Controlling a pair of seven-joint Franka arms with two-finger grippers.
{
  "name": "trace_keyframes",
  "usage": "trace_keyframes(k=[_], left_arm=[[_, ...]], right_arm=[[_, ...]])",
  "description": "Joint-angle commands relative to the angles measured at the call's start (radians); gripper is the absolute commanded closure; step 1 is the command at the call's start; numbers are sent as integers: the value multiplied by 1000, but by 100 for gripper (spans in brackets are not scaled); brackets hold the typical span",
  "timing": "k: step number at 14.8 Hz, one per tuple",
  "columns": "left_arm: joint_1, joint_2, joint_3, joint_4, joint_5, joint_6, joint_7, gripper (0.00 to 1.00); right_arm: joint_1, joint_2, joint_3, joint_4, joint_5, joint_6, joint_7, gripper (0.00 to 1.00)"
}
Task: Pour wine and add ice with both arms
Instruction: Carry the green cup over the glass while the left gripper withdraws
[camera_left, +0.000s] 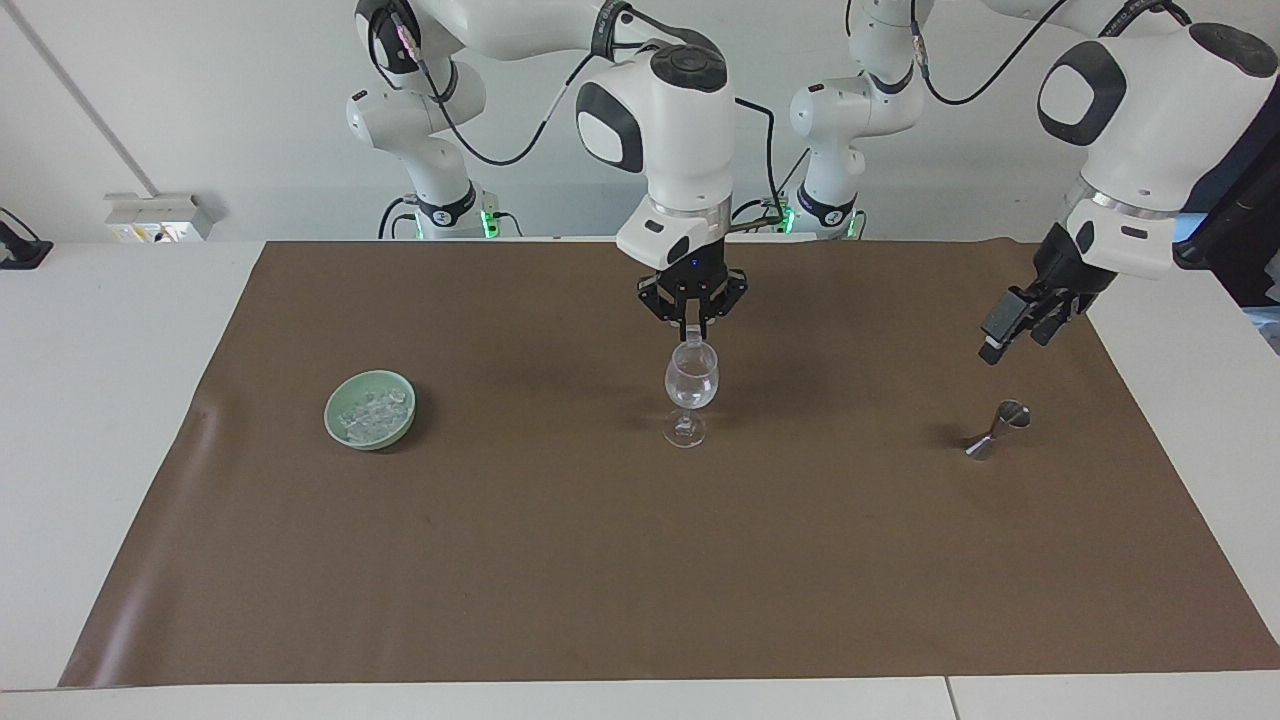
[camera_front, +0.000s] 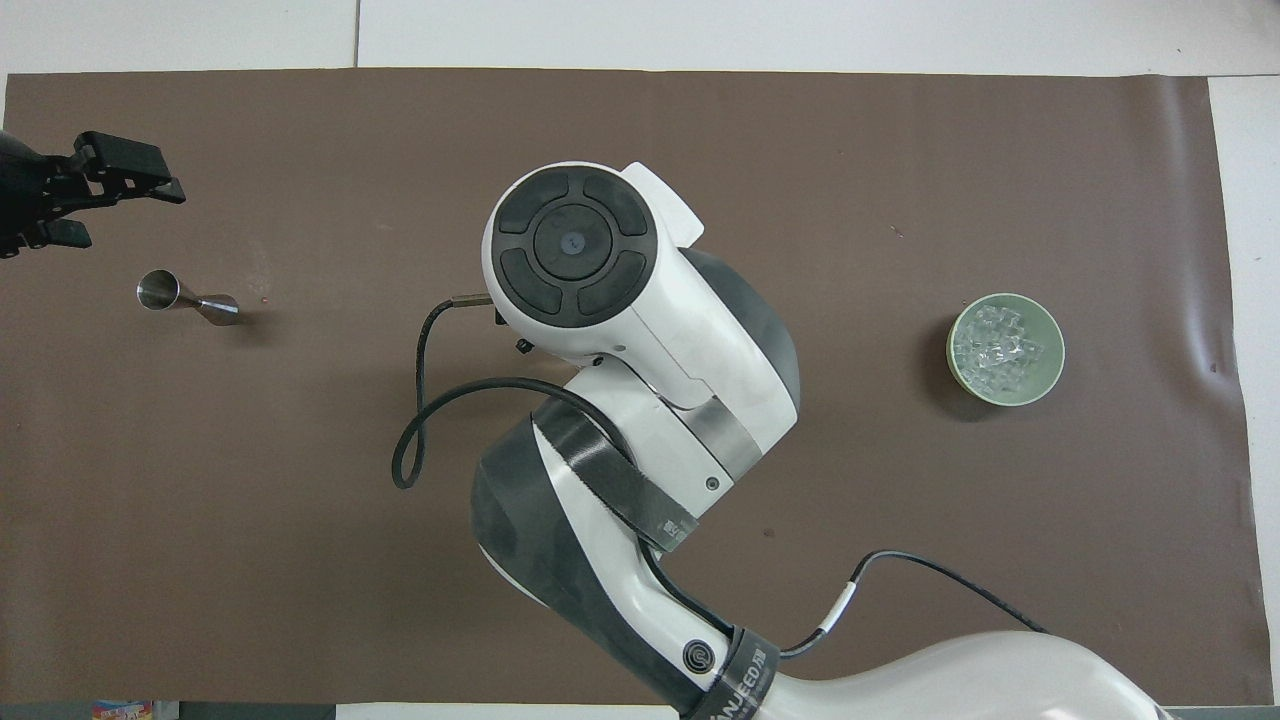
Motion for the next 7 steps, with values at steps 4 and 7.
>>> trace_keyframes(k=[4, 7], left_arm=[[-65, -16, 35, 109, 92, -217, 179, 0], [-89, -74, 73, 66, 30, -310, 239, 0]], right_arm=[[21, 52, 3, 49, -57, -17, 34, 100], [16, 53, 4, 48, -51, -14, 34, 100]])
